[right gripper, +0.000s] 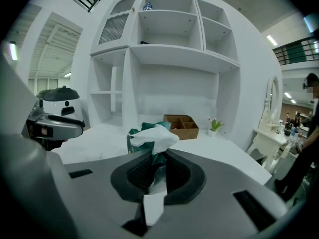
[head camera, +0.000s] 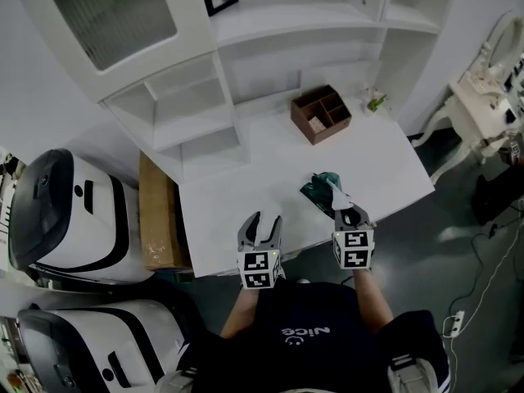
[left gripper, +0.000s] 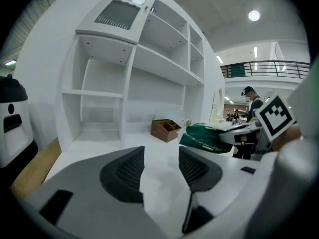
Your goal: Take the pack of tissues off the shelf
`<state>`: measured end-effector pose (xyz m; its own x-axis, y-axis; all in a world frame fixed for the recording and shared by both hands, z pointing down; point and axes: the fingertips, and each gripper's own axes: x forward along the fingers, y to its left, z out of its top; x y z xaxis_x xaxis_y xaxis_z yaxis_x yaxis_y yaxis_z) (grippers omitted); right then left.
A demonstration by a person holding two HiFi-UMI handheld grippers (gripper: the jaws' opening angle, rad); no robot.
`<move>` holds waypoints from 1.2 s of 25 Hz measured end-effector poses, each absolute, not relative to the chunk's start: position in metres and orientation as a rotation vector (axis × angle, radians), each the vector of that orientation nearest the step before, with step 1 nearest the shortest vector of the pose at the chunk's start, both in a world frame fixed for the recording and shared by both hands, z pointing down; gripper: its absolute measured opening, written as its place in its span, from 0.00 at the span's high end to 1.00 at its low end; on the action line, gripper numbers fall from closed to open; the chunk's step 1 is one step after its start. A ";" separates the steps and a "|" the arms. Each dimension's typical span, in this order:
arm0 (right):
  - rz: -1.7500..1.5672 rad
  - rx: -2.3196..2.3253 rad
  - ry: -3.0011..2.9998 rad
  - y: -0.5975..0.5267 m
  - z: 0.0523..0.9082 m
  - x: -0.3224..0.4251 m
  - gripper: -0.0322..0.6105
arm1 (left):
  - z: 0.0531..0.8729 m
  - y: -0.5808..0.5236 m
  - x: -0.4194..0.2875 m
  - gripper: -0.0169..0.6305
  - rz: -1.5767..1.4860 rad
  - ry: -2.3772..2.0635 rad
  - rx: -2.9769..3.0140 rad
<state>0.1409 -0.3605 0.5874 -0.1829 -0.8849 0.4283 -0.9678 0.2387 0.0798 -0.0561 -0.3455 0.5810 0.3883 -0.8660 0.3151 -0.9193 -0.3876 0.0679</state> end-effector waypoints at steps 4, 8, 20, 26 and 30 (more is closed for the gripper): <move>0.285 1.692 -2.148 -0.364 0.586 0.137 0.90 | 0.579 -0.350 -0.059 0.74 0.302 -1.590 2.406; 0.289 1.673 -2.165 -0.368 0.586 0.133 0.90 | 0.587 -0.354 -0.065 0.87 0.277 -1.609 2.343; 0.238 1.666 -2.185 -0.372 0.580 0.128 0.91 | 0.603 -0.352 -0.067 0.97 0.279 -1.564 2.279; 0.230 1.686 -2.181 -0.369 0.580 0.128 0.92 | 0.606 -0.351 -0.066 0.97 0.298 -1.563 2.286; 0.222 1.688 -2.172 -0.369 0.582 0.128 0.92 | 0.609 -0.353 -0.067 0.97 0.323 -1.578 2.280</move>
<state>0.1280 -0.3693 0.5819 -0.2064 -0.8981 0.3884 -0.9581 0.2661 0.1060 -0.0669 -0.3526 0.6093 0.3543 -0.8558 0.3768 -0.9351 -0.3198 0.1530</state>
